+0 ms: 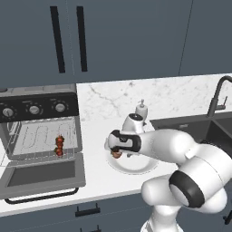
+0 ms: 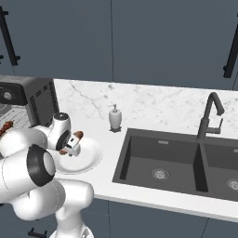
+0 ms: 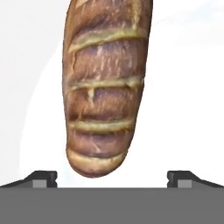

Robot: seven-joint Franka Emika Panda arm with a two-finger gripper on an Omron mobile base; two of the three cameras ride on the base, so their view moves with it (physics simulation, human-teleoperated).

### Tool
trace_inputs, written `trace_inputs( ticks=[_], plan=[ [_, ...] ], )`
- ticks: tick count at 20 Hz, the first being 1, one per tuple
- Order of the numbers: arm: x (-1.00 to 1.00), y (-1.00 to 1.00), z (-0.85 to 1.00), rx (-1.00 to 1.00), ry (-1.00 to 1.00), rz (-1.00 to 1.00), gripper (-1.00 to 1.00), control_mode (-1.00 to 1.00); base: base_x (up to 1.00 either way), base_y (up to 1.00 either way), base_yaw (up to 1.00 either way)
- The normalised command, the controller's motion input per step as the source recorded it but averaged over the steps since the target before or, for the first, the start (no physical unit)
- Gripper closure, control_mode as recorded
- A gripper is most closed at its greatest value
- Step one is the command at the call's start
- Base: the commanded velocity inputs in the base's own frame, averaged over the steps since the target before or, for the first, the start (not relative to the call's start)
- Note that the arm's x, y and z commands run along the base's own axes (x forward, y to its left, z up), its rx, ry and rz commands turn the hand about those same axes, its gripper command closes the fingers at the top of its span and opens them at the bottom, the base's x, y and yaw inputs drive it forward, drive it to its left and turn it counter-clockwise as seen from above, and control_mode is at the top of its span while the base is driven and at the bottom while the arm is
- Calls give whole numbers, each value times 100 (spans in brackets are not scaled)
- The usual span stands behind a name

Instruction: Pick up the kebab skewer and baguette bread, and place them inside the toaster oven. Close the toaster oven door and start by setting the timer.

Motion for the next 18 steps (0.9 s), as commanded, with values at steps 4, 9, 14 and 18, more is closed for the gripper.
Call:
trace_inputs(
  ticks=[4, 9, 14, 18],
  plan=[
    [45, 0, -1, 0, 0, 0, -100, -100, 0, 0, 0],
    [25, 4, -3, 2, 0, 0, -100, -100, 0, 0, 0],
    [0, 5, -13, 1, 0, 0, -100, -100, 0, 0, 0],
    [0, 1, -9, 0, 0, 0, -100, -100, 0, 0, 0]
  ],
)
